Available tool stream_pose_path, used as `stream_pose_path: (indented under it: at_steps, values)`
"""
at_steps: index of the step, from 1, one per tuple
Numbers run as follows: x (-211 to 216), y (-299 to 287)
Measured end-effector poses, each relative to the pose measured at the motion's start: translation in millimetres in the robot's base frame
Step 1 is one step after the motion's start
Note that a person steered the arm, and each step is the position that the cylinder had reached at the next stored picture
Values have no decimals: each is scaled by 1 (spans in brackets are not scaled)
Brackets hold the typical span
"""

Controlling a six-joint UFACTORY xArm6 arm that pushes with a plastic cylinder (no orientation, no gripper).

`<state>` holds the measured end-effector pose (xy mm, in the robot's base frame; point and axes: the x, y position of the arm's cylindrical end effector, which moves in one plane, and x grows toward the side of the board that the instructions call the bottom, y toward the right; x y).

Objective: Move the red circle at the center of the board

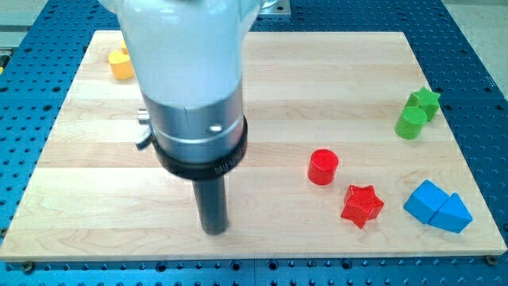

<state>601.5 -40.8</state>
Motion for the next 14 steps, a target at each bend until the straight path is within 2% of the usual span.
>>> stream_pose_path:
  at_steps: [2, 5, 6, 8, 9, 10, 12, 14]
  values:
    - [17, 25]
    - [16, 227]
    - [16, 224]
    - [-57, 174]
    - [-69, 172]
    - [-73, 149]
    - [-106, 84]
    - [-176, 60]
